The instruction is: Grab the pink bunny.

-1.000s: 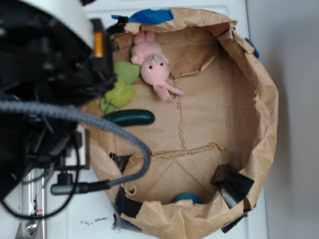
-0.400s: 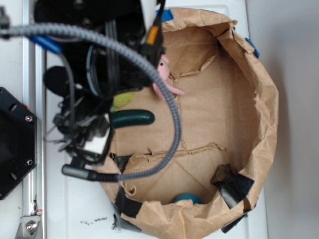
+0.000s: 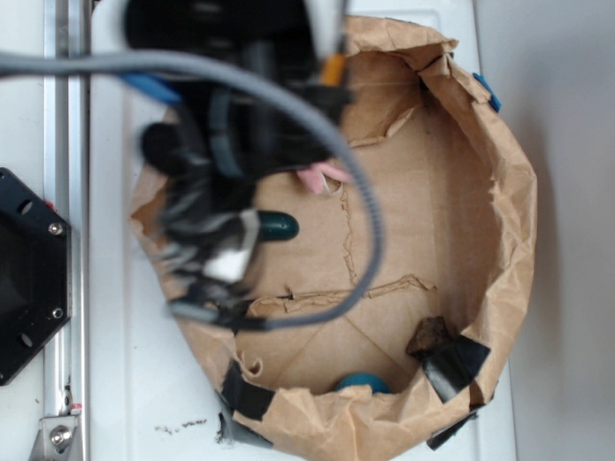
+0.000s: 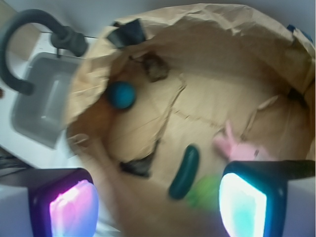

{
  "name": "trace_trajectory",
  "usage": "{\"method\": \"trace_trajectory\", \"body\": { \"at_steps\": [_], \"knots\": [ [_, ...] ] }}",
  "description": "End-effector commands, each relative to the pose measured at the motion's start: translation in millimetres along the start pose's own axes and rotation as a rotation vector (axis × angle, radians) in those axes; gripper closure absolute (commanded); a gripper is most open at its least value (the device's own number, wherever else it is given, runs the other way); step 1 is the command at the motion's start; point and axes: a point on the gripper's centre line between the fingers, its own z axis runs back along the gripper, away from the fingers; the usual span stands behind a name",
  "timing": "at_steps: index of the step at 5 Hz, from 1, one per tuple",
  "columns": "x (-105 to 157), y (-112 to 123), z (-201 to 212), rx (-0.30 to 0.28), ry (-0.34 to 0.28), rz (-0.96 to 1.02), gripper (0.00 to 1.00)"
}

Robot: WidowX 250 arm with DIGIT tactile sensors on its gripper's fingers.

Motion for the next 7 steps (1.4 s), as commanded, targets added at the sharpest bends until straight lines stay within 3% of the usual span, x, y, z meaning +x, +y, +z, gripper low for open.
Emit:
{"method": "trace_trajectory", "body": {
  "at_steps": [1, 4, 7],
  "knots": [
    [14.2, 19.9, -45.1, -0.021, 0.037, -0.142, 0.0],
    [-16.4, 51.9, -92.7, 0.0, 0.073, -0.252, 0.0],
    [-0.2, 91.9, -88.8, 0.041, 0.1, -0.242, 0.0]
  ]
}}
